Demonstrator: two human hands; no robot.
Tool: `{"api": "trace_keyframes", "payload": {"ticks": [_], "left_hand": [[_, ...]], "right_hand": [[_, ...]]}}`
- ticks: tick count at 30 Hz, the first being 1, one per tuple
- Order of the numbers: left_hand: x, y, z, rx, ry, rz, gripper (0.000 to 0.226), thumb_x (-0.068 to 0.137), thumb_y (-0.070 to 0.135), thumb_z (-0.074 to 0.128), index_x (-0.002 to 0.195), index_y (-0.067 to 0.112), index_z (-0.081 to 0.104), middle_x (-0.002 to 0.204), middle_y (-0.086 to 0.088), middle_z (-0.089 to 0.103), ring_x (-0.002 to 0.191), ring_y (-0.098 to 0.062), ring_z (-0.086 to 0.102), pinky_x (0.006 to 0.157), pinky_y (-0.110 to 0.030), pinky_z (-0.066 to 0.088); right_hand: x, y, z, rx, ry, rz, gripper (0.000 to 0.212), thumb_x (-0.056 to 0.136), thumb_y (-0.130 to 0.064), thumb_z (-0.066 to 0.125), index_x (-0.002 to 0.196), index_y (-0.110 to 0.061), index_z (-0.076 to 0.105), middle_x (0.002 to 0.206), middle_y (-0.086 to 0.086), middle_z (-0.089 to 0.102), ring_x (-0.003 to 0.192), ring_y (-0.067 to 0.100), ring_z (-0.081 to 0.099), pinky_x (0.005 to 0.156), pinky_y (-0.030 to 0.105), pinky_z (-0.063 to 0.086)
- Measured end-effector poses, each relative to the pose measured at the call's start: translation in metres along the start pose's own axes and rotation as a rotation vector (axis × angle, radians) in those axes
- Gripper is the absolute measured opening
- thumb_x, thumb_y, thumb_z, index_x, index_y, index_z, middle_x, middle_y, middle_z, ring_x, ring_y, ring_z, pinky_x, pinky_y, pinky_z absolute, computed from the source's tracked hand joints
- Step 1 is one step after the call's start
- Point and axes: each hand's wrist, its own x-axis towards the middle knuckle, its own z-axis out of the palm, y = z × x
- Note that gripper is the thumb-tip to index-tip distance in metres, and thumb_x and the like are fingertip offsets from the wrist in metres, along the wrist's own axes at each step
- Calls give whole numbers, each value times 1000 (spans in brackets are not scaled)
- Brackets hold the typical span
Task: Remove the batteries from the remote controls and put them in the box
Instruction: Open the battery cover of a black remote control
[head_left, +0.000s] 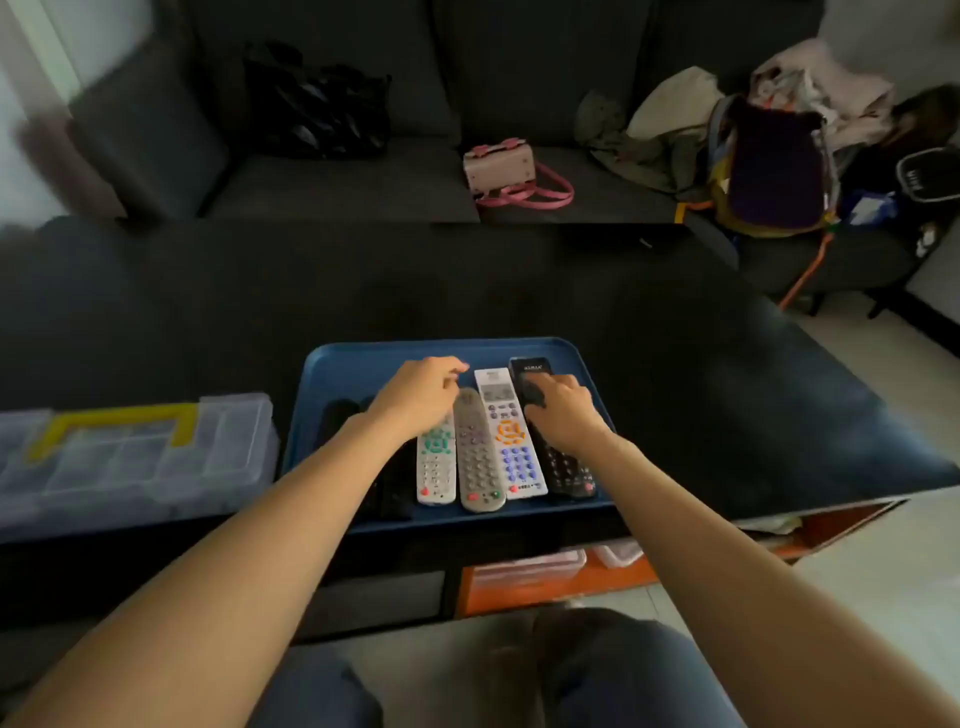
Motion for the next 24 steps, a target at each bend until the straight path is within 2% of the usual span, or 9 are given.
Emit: {"api": "trace_keyframes", "payload": {"ticks": [3, 5, 8, 12, 15, 16, 18, 20, 24], "left_hand": [[1, -1, 16, 113, -134, 71, 42, 98, 18, 37, 139, 29, 38, 146, -1, 40, 130, -20, 40, 104, -43, 38], [4, -1, 25, 223, -172, 108, 42, 100, 24, 35, 140, 34, 34, 151, 4, 30, 136, -19, 31, 109, -45, 30], [9, -4, 33, 385, -147, 152, 41, 100, 32, 32, 141, 37, 31, 154, 5, 23, 138, -20, 26, 110, -44, 22], [12, -1, 42, 420, -66, 153, 40, 99, 36, 31, 139, 33, 36, 152, 4, 27, 137, -19, 27, 109, -42, 22], [13, -3, 45, 314, -52, 131, 39, 99, 32, 36, 138, 30, 40, 151, 3, 30, 137, -20, 27, 110, -43, 22], [12, -3, 45, 239, -38, 125, 39, 98, 29, 39, 137, 28, 42, 149, 3, 33, 137, -20, 28, 110, -43, 24], [11, -1, 41, 24, 35, 110, 38, 97, 21, 43, 135, 23, 46, 145, 1, 41, 134, -19, 34, 109, -39, 29], [8, 2, 34, -174, 114, 79, 37, 97, 17, 44, 134, 20, 46, 141, 0, 45, 131, -17, 38, 107, -32, 32], [2, 6, 21, -408, 163, -2, 44, 97, 27, 44, 140, 22, 37, 143, 2, 42, 131, -12, 37, 102, -23, 30]], "right_hand": [[11, 4, 6, 29, 35, 55, 46, 97, -23, 46, 142, -19, 37, 146, 14, 24, 127, 33, 37, 102, 44, 38], [16, 7, 9, 20, 32, 77, 53, 95, -31, 53, 144, -21, 35, 143, 14, 28, 127, 33, 37, 100, 44, 38], [23, 12, 12, 52, 58, 88, 62, 92, -37, 57, 146, -24, 31, 140, 16, 39, 129, 34, 36, 103, 45, 34], [28, 15, 6, 291, 71, 76, 66, 88, -23, 65, 146, -18, 33, 138, 10, 47, 123, 27, 48, 95, 36, 41], [29, 17, 1, 514, 81, 108, 69, 87, -18, 66, 146, -20, 31, 129, 7, 53, 111, 24, 56, 96, 40, 47], [28, 16, -1, 603, 82, 130, 68, 88, -18, 65, 146, -21, 31, 123, 6, 55, 104, 22, 58, 92, 42, 49], [22, 12, -6, 783, 45, 171, 65, 90, -21, 62, 146, -23, 30, 112, 5, 57, 89, 17, 59, 76, 34, 51], [14, 6, -9, 970, -55, 155, 60, 89, -24, 63, 143, -24, 37, 98, 5, 61, 79, 14, 62, 61, 26, 49], [9, -7, -7, 1122, -259, 55, 34, 88, -21, 64, 120, -14, 56, 89, 8, 68, 67, 12, 65, 55, 22, 51]]}}
